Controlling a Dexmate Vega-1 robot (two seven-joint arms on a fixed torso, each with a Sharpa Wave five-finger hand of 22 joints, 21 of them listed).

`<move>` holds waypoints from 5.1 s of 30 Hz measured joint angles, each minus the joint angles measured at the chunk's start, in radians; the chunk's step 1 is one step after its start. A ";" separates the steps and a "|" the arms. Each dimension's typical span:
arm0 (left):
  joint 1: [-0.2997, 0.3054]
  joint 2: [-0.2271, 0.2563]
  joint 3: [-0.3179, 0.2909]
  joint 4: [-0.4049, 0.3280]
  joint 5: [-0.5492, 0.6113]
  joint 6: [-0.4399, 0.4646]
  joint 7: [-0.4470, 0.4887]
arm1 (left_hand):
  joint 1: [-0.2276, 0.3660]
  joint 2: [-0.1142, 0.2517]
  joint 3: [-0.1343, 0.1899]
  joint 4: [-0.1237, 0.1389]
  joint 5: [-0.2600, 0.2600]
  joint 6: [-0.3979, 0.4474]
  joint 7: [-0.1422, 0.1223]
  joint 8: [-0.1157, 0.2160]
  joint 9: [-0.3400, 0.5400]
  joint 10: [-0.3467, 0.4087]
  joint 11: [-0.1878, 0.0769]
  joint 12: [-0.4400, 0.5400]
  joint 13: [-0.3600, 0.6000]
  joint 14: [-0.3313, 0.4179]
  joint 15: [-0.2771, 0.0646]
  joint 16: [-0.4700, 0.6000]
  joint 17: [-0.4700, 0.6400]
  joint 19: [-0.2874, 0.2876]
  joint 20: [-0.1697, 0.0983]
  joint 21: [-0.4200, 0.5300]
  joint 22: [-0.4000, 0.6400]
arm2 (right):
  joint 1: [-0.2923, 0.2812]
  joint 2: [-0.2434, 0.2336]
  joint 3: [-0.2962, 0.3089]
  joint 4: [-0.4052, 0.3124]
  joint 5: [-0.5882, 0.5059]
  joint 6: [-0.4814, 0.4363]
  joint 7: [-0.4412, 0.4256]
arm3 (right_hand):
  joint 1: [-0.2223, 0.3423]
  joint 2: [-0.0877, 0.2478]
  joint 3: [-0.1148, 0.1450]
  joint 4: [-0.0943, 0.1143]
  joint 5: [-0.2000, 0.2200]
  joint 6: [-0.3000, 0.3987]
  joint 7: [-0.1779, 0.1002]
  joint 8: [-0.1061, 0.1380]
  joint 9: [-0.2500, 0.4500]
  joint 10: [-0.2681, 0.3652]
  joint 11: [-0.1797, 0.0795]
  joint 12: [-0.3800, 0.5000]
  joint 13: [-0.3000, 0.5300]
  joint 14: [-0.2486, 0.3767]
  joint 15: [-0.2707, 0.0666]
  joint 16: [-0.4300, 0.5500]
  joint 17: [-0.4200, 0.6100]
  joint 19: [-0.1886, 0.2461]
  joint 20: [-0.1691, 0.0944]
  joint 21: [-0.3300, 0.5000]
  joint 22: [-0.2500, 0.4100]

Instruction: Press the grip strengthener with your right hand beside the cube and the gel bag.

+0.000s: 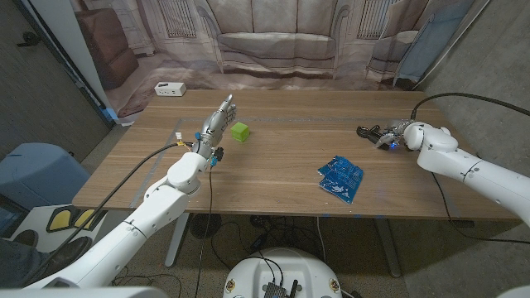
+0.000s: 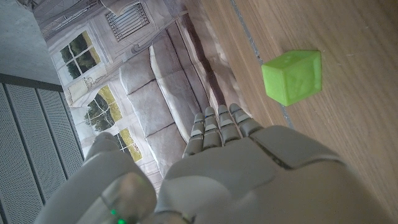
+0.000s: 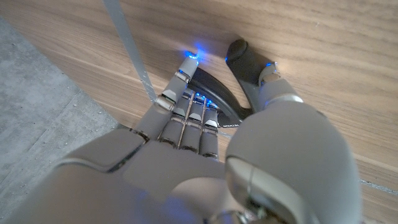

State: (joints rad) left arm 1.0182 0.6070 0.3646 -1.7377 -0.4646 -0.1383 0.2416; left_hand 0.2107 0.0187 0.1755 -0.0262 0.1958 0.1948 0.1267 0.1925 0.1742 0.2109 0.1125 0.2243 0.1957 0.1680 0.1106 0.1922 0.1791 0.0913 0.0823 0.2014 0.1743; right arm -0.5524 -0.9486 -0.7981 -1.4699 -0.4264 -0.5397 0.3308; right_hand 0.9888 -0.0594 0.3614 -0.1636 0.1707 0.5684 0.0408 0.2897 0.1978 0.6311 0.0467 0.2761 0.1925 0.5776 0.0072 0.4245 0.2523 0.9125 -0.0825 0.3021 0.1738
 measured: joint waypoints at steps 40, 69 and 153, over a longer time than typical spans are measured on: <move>-0.031 -0.007 0.010 0.031 -0.004 -0.006 -0.018 | 0.000 0.000 -0.004 -0.004 0.000 0.000 0.000 0.000 0.000 0.000 0.000 -0.009 0.000 0.000 0.000 0.000 0.000 0.004 0.003 0.000 0.000 | -0.114 -0.071 0.115 -0.205 0.041 -0.085 -0.193 | 0.010 -0.010 -0.018 0.002 0.015 0.147 -0.032 0.026 -0.001 0.170 -0.023 0.041 0.011 0.098 -0.021 0.030 0.028 0.038 -0.007 0.020 0.008; -0.043 -0.013 0.012 0.038 0.006 -0.015 -0.017 | -0.004 0.004 -0.004 -0.004 0.000 0.000 0.000 0.000 0.000 0.000 0.000 -0.009 0.000 0.000 0.000 0.000 0.000 0.004 0.003 0.000 0.000 | -0.269 -0.127 0.284 -0.370 0.105 -0.070 -0.436 | 0.005 -0.005 -0.021 0.001 0.018 0.162 -0.030 0.018 0.000 0.189 -0.033 0.040 0.016 0.133 -0.009 0.042 0.035 0.060 -0.020 0.038 0.011; -0.043 -0.017 0.008 0.035 0.019 -0.026 -0.006 | -0.004 0.004 -0.010 -0.010 0.000 0.009 -0.002 0.000 0.000 0.000 0.000 -0.009 0.000 0.000 0.000 0.000 0.000 0.004 0.003 0.000 0.000 | -0.401 -0.085 0.427 -0.420 0.118 0.066 -0.696 | 0.094 -0.094 -0.040 -0.010 0.018 0.365 0.011 0.033 0.008 0.395 -0.002 0.063 0.014 0.317 0.037 0.100 0.097 0.235 -0.081 0.276 0.045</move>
State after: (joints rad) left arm 0.9751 0.5898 0.3729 -1.7031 -0.4454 -0.1641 0.2358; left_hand 0.2068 0.0226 0.1655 -0.0361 0.1962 0.2039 0.1248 0.1925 0.1742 0.2109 0.1125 0.2157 0.1957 0.1678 0.1104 0.1923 0.1790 0.0949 0.0856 0.2014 0.1743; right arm -0.9531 -1.0340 -0.3711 -1.8901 -0.3089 -0.4734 -0.3648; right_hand 1.0829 -0.1533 0.3216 -0.1733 0.1887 0.9332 0.0521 0.3226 0.2057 1.0256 0.0450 0.3388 0.2063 0.8941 0.0445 0.5242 0.3493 1.1474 -0.1639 0.5779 0.2183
